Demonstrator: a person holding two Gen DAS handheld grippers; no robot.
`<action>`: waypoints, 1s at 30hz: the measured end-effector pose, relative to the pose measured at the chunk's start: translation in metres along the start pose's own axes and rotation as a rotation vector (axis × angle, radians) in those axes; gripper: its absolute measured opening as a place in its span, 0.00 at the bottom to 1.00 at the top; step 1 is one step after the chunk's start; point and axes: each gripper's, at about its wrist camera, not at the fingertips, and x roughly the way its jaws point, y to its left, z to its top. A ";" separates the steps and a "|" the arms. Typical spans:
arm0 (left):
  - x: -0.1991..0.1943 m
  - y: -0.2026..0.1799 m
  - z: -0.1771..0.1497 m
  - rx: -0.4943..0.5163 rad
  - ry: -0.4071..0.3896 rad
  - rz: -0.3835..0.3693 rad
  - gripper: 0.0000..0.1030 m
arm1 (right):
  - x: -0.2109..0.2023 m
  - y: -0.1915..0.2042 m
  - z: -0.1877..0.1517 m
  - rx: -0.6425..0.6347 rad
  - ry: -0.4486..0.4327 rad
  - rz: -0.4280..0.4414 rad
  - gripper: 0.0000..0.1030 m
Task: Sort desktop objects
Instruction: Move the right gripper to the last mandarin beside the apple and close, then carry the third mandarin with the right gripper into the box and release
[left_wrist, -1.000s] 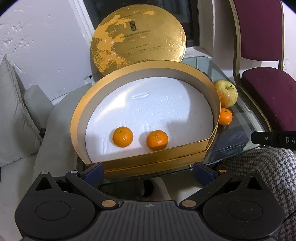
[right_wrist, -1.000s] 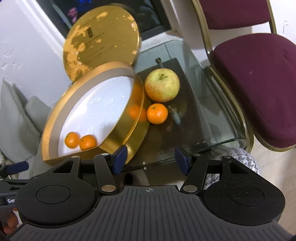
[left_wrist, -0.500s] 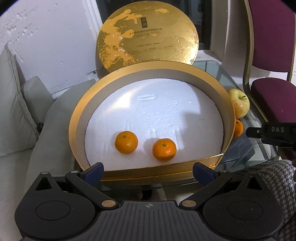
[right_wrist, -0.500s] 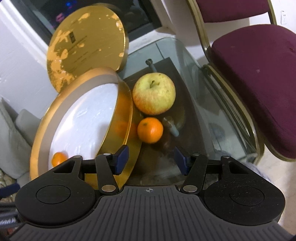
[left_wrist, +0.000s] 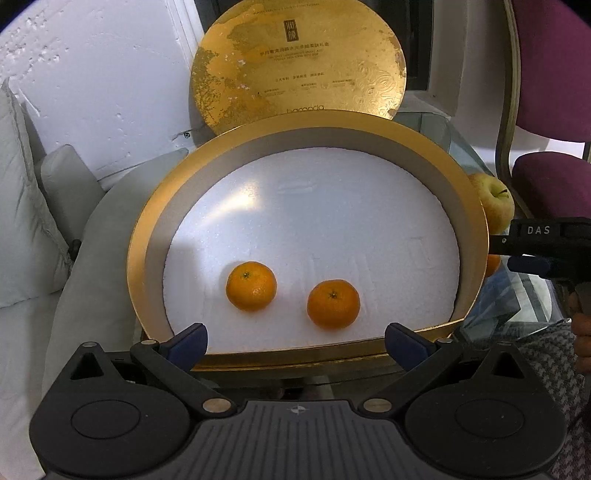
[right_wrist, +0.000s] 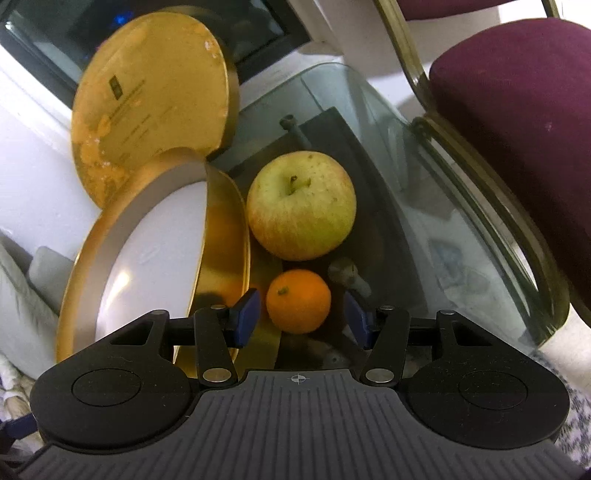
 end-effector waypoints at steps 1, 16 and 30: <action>0.001 0.000 0.000 0.000 0.001 0.000 0.99 | 0.002 0.000 0.001 0.003 0.002 0.000 0.52; 0.003 0.003 -0.003 -0.010 0.009 0.001 0.99 | 0.018 -0.002 0.005 0.028 0.018 0.006 0.41; -0.021 0.016 -0.020 -0.029 -0.022 -0.020 0.99 | -0.024 -0.006 -0.007 0.046 0.005 -0.029 0.41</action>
